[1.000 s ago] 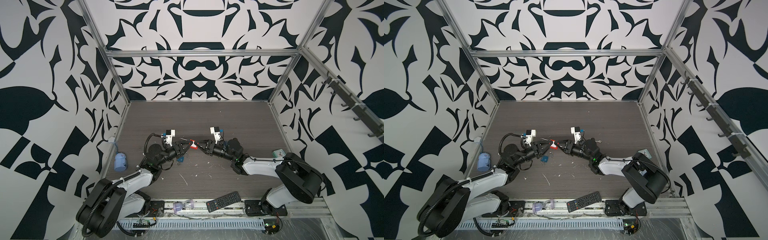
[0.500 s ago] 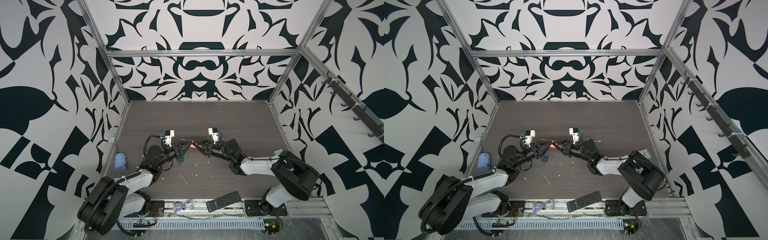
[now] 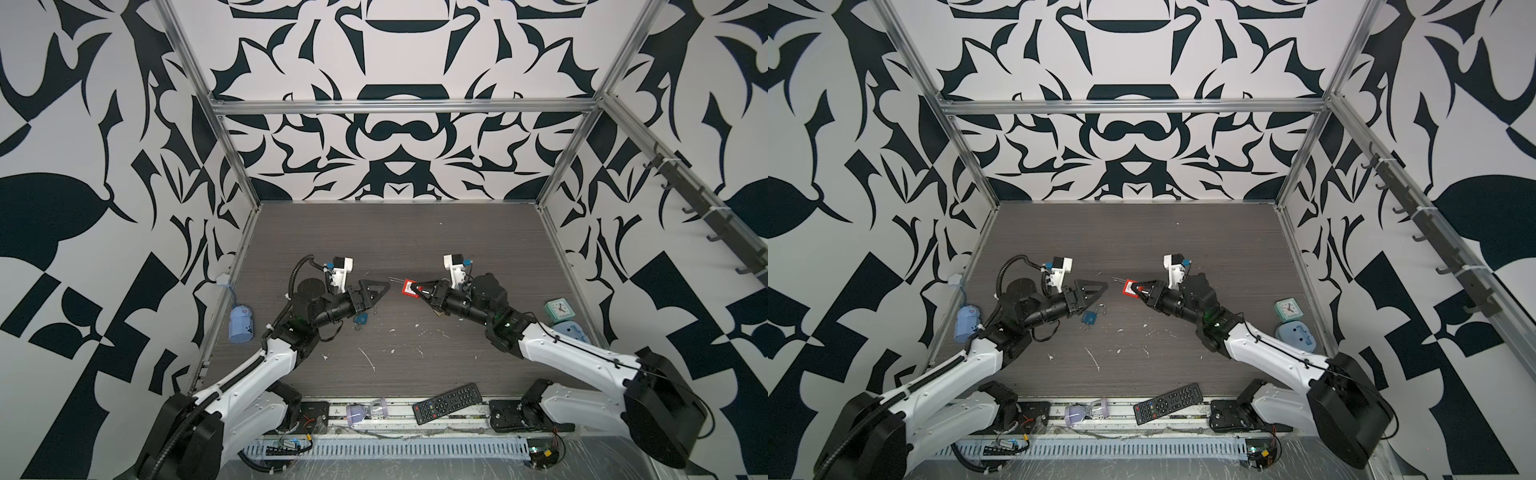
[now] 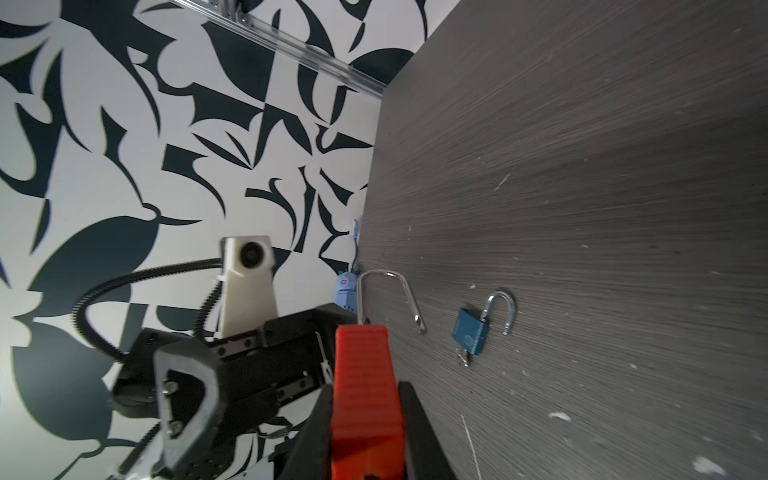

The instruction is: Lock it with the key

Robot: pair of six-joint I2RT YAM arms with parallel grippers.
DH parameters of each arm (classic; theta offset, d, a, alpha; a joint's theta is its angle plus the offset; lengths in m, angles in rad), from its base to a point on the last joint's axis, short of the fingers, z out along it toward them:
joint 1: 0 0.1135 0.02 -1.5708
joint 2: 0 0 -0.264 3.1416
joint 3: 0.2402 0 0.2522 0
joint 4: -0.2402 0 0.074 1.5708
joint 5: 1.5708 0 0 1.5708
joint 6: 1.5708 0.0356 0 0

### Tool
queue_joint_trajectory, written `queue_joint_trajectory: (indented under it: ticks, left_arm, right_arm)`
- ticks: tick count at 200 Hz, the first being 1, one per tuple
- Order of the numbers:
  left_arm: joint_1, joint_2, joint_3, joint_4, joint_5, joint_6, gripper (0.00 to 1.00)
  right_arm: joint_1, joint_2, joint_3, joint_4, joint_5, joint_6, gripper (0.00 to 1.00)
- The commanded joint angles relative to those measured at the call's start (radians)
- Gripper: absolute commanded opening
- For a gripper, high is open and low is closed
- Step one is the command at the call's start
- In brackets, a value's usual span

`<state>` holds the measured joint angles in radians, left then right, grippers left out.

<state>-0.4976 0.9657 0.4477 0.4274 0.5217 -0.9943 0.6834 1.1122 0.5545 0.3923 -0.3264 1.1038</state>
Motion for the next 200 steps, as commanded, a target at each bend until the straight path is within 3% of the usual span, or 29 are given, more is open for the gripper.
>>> queue_joint_trajectory:
  ticks: [1,18,52,107,162,200]
  left_arm:
    - [0.017,-0.023,0.074,-0.219,-0.02,0.21,0.99]
    - [0.037,0.024,0.104,-0.214,0.017,0.242,1.0]
    - [0.04,0.154,0.119,-0.061,0.11,0.216,0.98]
    - [0.039,0.221,0.133,0.026,0.162,0.191,0.92]
    - [0.029,0.227,0.123,0.107,0.198,0.171,0.86]
    - [0.024,0.233,0.109,0.124,0.225,0.136,0.75]
  right_arm:
    - [-0.054,-0.086,0.03,-0.222,-0.001,-0.079,0.0]
    - [-0.118,-0.116,-0.021,-0.117,-0.157,-0.008,0.0]
    - [-0.133,-0.145,-0.039,-0.073,-0.257,0.056,0.0]
    - [-0.117,-0.162,-0.055,0.005,-0.29,0.127,0.0]
    - [-0.054,-0.052,-0.024,0.101,-0.293,0.161,0.0]
    - [-0.053,-0.026,0.009,0.127,-0.296,0.165,0.0]
